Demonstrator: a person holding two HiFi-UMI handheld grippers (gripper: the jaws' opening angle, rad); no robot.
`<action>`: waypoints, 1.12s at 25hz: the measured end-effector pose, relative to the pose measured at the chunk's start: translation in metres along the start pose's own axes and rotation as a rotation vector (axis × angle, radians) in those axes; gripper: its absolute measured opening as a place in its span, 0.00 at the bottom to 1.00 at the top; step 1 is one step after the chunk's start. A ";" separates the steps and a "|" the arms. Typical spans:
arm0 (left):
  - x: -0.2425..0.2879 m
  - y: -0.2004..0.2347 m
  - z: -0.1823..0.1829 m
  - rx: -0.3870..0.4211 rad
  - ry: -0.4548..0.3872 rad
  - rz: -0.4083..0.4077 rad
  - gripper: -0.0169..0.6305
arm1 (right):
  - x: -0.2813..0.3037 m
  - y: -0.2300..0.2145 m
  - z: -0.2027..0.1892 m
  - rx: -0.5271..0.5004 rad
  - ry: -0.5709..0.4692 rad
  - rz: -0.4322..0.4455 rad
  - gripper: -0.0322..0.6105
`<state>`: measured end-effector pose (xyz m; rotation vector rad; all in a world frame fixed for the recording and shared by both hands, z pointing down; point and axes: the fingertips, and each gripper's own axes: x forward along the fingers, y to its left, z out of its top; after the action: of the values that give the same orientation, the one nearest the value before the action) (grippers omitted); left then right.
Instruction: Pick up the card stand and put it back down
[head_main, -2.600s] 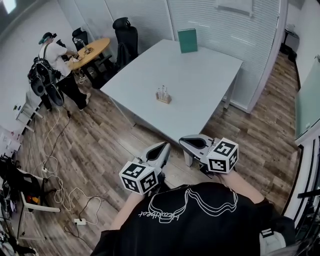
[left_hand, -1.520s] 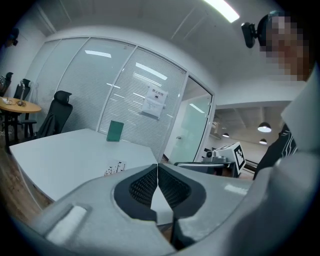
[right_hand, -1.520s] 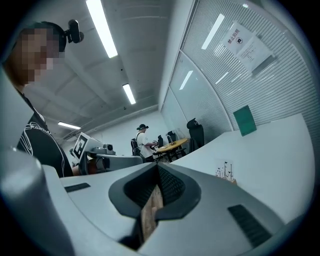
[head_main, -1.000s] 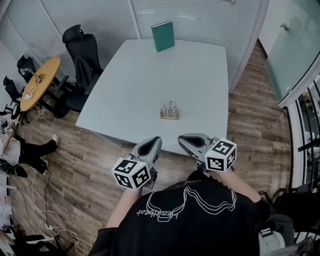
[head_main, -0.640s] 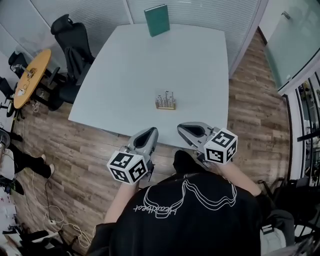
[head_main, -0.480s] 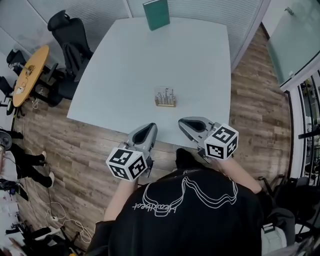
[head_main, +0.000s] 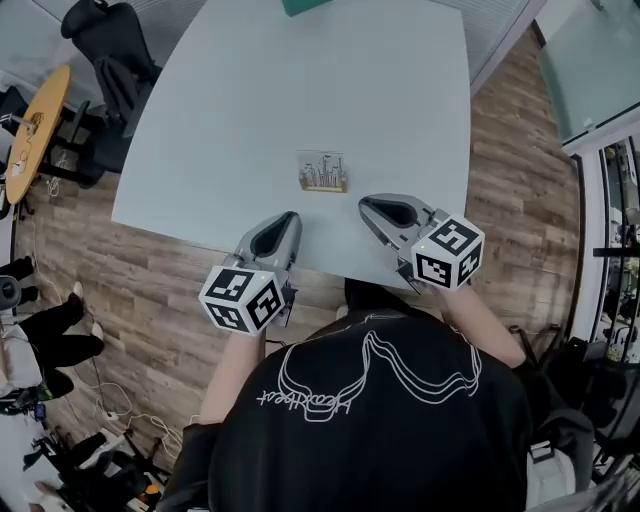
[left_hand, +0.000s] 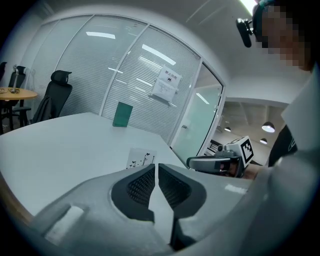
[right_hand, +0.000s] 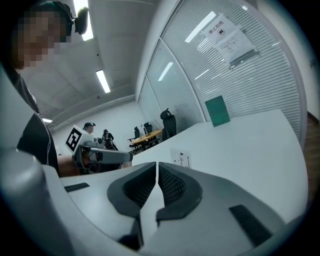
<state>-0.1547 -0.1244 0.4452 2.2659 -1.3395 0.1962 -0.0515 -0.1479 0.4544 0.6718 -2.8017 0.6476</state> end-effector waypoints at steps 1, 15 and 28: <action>0.005 0.004 -0.001 -0.001 0.007 -0.002 0.05 | 0.003 -0.005 -0.001 0.000 0.007 -0.004 0.09; 0.065 0.060 -0.031 0.028 0.134 0.014 0.19 | 0.045 -0.054 -0.026 -0.102 0.125 -0.023 0.25; 0.105 0.092 -0.066 0.082 0.232 0.018 0.23 | 0.083 -0.085 -0.061 -0.208 0.239 -0.060 0.36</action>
<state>-0.1718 -0.2107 0.5717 2.2178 -1.2504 0.5120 -0.0800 -0.2204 0.5634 0.5931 -2.5708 0.3884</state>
